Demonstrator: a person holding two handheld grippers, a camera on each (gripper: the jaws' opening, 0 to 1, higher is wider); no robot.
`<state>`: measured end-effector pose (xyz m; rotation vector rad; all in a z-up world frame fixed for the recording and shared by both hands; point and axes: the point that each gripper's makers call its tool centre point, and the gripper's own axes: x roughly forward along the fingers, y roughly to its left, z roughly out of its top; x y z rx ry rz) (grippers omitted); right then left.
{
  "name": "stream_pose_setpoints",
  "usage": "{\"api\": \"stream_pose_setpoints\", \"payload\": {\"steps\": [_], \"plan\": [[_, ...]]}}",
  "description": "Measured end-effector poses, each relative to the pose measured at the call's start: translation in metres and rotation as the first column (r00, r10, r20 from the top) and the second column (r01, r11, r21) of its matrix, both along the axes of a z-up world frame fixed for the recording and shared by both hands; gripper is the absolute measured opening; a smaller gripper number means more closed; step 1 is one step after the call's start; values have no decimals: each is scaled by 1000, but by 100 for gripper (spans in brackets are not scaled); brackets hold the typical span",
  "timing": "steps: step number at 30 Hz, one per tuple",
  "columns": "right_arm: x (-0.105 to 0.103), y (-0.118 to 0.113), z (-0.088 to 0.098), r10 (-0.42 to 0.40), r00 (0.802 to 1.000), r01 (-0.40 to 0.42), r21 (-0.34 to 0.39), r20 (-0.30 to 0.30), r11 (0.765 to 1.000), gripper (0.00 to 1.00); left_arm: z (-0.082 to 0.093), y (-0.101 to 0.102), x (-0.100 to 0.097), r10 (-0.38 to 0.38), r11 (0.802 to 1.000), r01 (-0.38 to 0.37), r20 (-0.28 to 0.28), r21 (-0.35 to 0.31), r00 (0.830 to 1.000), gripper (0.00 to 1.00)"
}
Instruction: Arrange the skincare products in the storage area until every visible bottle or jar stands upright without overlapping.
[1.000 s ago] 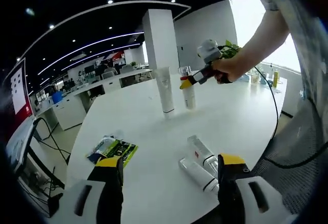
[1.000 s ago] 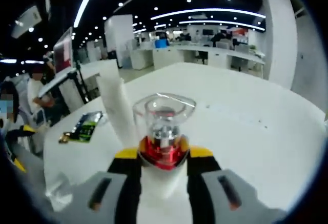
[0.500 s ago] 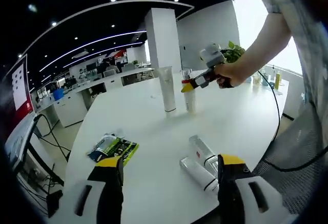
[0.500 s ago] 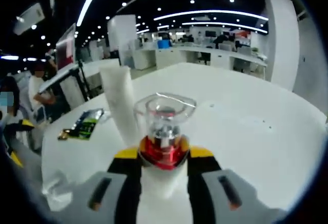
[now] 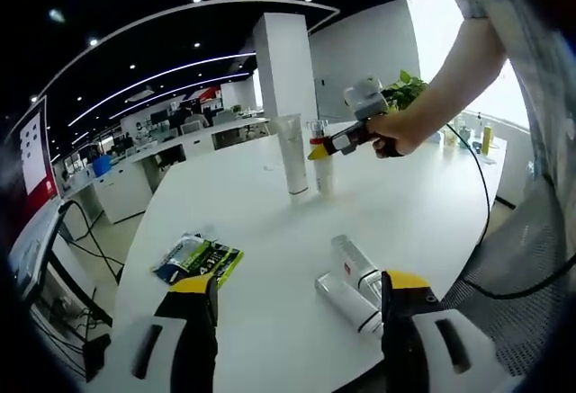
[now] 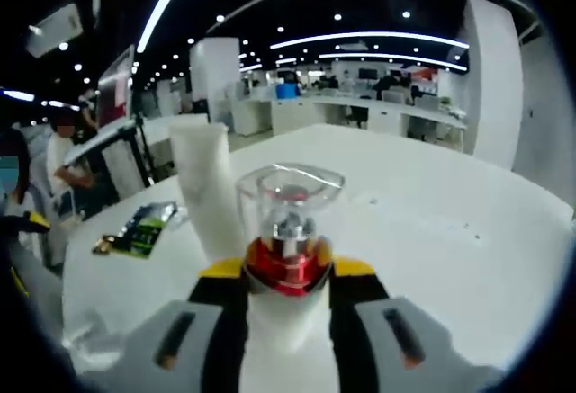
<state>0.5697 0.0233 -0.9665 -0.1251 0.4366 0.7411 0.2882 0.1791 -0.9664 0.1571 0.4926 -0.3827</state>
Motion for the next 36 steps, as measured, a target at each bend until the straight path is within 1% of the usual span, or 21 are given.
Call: {"api": "stream_pose_setpoints", "payload": {"steps": [7, 8, 14, 17, 19, 21, 27, 29, 31, 34, 36], "plan": [[7, 2, 0, -9, 1000, 9, 5, 11, 1000, 32, -1, 0, 0, 0, 1000, 0, -6, 6, 1000, 75], [7, 1, 0, -18, 1000, 18, 15, 10, 1000, 32, -2, 0, -1, -1, 1000, 1, -9, 7, 1000, 75], [5, 0, -1, -12, 1000, 12, 11, 10, 1000, 33, -3, 0, -1, -9, 1000, 9, -14, 16, 1000, 74], [4, 0, -1, -11, 1000, 11, 22, -7, 1000, 33, -4, -1, -2, -11, 1000, 11, -17, 16, 1000, 73], [5, 0, 0, -12, 1000, 13, 44, -29, 999, 34, -5, -1, -2, -13, 1000, 14, -26, 23, 1000, 73], [5, 0, 0, -10, 999, 12, 48, -36, 999, 34, -5, 0, -2, -13, 1000, 14, -26, 25, 1000, 72], [2, 2, -1, 30, 998, -29, 31, -47, 999, 35, -6, 0, -3, -17, 999, 18, -27, 33, 999, 71], [0, 3, -2, 44, 998, -43, 24, -46, 999, 36, -8, 1, -4, -18, 999, 20, -37, 42, 999, 69], [-1, 3, -3, 51, 998, -49, 29, -47, 998, 37, -9, 1, -4, -21, 998, 23, -39, 51, 999, 68], [-3, 3, -7, 64, 996, -63, 18, -68, 998, 37, -8, 1, -4, -20, 998, 21, -35, 52, 999, 68], [-5, 3, -8, 79, 994, -79, 7, -71, 997, 38, -9, 2, -4, -19, 998, 22, -37, 58, 999, 68]]}}
